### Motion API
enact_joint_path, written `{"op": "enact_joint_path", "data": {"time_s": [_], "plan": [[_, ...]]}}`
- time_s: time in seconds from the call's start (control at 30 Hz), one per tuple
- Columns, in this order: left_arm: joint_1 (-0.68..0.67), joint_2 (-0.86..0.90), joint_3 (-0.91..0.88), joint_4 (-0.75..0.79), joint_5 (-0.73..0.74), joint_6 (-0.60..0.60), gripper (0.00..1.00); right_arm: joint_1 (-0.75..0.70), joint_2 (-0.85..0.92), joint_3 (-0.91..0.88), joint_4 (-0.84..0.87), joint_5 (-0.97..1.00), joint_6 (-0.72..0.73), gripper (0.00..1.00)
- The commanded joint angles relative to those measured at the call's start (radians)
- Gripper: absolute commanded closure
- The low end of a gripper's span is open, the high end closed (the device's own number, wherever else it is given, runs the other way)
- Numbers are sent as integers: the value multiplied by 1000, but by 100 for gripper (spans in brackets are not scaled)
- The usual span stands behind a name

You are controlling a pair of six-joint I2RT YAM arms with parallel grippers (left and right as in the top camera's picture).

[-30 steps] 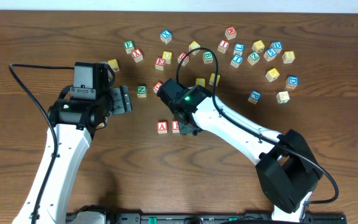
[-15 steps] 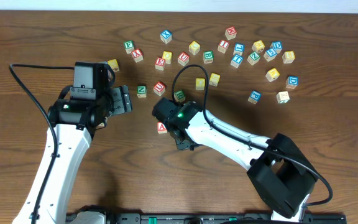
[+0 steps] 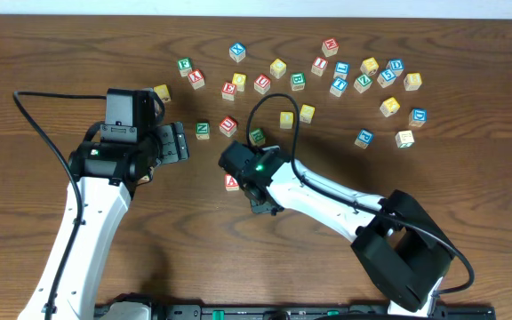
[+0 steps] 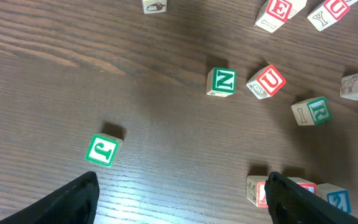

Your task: Spell out AI2

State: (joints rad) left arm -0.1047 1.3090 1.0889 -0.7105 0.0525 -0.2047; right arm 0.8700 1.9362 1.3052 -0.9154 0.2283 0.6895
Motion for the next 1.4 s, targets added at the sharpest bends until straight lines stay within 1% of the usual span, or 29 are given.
{"op": "enact_joint_path", "data": {"time_s": [0.0,0.67,1.37], "plan": [[5,4,16,-3,-12,13,16,-1,-19,-14,8,18,16,99],[5,4,16,-3,-12,13,16,-2,-19,-51,108,32,17,99],[5,4,16,-3,-11,13,16,-2,-19,-51,140,54,17,99]]}}
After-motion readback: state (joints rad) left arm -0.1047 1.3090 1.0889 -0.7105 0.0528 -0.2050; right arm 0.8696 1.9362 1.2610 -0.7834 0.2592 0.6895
